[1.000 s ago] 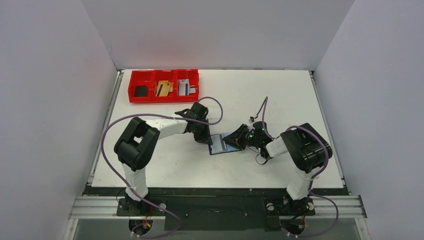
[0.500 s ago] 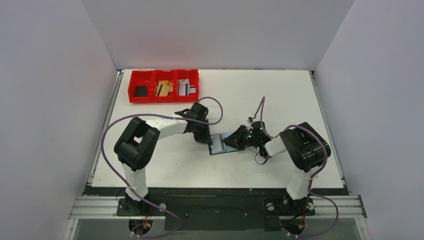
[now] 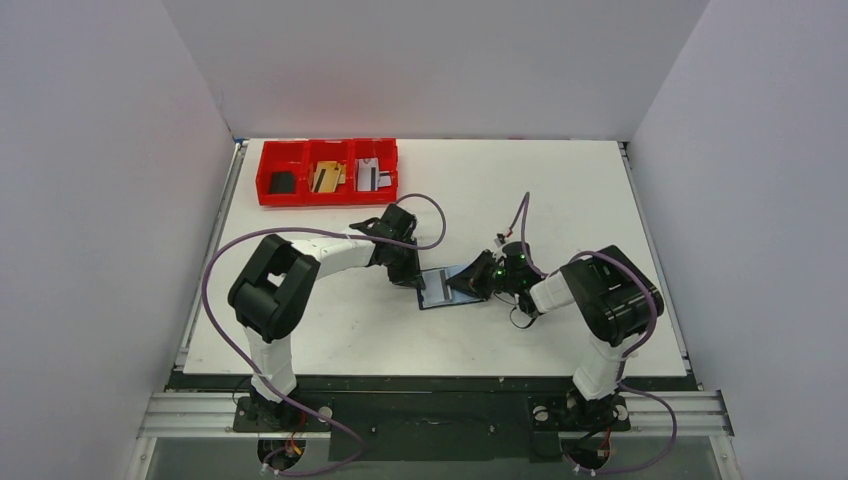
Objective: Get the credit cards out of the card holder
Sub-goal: Remove the credit card from the card holder.
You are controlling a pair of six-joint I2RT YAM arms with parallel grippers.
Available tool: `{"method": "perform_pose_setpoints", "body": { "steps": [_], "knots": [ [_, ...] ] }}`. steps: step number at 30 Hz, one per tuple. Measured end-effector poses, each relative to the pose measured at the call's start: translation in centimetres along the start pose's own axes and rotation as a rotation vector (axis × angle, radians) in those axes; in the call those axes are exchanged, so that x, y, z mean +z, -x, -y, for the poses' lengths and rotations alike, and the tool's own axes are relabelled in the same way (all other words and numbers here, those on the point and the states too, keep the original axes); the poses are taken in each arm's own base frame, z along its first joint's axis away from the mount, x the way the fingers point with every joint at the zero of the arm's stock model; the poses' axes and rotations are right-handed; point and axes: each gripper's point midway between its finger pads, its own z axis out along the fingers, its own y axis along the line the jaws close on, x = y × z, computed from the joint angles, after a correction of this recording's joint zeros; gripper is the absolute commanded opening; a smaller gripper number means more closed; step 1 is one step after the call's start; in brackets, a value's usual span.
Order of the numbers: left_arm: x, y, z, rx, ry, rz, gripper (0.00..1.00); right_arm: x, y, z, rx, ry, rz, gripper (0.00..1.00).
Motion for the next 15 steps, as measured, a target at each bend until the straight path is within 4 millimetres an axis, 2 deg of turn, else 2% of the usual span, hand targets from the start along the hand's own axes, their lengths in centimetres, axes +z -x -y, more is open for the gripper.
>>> {"method": "perform_pose_setpoints", "body": {
  "steps": [15],
  "knots": [
    [0.0,0.0,-0.1,0.0,-0.002,0.002,0.0,-1.5,1.1,0.8,-0.052,-0.071,0.038,0.0]
  ]
}}
